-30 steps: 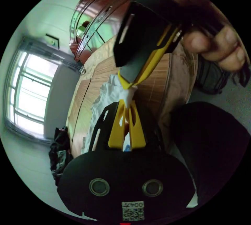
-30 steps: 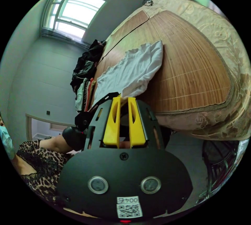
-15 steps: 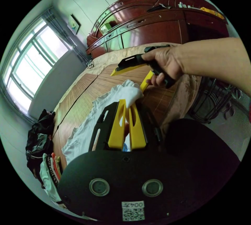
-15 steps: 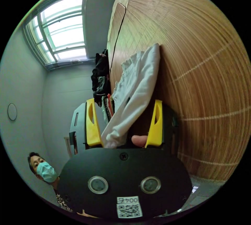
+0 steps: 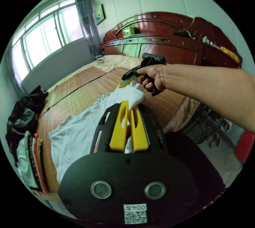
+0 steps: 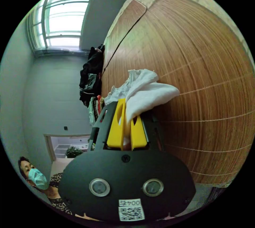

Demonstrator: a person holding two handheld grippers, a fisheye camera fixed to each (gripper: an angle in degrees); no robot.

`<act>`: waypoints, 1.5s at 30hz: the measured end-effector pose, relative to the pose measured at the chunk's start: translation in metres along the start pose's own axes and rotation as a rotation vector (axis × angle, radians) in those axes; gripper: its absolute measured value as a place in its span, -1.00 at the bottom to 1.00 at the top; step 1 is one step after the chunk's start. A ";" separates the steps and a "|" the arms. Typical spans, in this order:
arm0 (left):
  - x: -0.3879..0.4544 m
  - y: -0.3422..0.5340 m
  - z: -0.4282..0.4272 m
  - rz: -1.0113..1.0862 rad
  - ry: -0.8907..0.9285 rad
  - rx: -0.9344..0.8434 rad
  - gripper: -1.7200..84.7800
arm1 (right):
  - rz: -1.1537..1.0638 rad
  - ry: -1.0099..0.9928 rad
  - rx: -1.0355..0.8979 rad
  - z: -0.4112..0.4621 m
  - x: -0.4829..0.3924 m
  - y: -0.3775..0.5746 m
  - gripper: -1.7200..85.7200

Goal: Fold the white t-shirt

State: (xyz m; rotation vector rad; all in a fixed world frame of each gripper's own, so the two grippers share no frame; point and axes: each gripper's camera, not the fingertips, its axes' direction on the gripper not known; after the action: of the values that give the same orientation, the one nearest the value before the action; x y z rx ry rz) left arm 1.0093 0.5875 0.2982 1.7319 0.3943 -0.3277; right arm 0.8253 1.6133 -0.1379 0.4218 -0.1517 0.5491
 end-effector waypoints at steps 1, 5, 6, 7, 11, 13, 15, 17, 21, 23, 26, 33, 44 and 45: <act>-0.032 0.005 -0.012 -0.062 0.026 0.010 -0.96 | -0.047 0.046 -0.007 0.005 -0.029 -0.001 -0.90; -0.154 0.041 -0.067 -0.288 0.094 0.113 -0.96 | -0.188 0.168 -0.039 0.034 -0.123 -0.001 -0.91; -0.171 0.048 -0.076 -0.316 0.099 0.127 -0.96 | -0.232 0.207 -0.055 0.049 -0.155 0.001 -0.91; -0.206 0.061 -0.094 -0.362 0.109 0.155 -0.96 | -0.271 0.245 -0.067 0.065 -0.185 0.003 -0.91; -0.326 0.119 -0.150 -0.511 0.132 0.221 -0.95 | -0.355 0.326 -0.113 0.124 -0.263 0.009 -0.91; -0.380 0.152 -0.167 -0.597 0.152 0.240 -0.95 | -0.383 0.349 -0.143 0.171 -0.301 0.014 -0.91; -0.447 0.202 -0.182 -0.708 0.161 0.258 -0.95 | -0.395 0.369 -0.165 0.210 -0.325 0.018 -0.91; -0.495 0.243 -0.189 -0.798 0.166 0.259 -0.95 | -0.408 0.394 -0.196 0.253 -0.346 0.023 -0.91; -0.590 0.338 -0.195 -0.997 0.198 0.258 -0.94 | -0.431 0.477 -0.257 0.355 -0.377 0.040 -0.90; -0.625 0.378 -0.191 -1.075 0.224 0.245 -0.94 | -0.436 0.529 -0.280 0.399 -0.382 0.047 -0.89; -0.670 0.434 -0.181 -1.174 0.256 0.217 -0.93 | -0.447 0.618 -0.323 0.465 -0.382 0.059 -0.88; -0.734 0.518 -0.191 -1.331 0.425 0.272 -0.91 | -0.555 0.754 -0.355 0.551 -0.405 0.094 -0.78; -0.768 0.559 -0.256 -1.392 0.423 0.308 -0.91 | -0.698 0.601 -0.185 0.517 -0.442 0.131 -0.68; -0.767 0.558 -0.262 -1.399 0.405 0.308 -0.92 | -0.696 0.581 -0.152 0.504 -0.443 0.136 -0.67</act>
State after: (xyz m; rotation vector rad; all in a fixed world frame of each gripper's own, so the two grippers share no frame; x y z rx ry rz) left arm 0.5612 0.6846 1.1694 1.5359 1.9274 -1.0583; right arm 0.3643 1.2926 0.2536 0.1330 0.4978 -0.0442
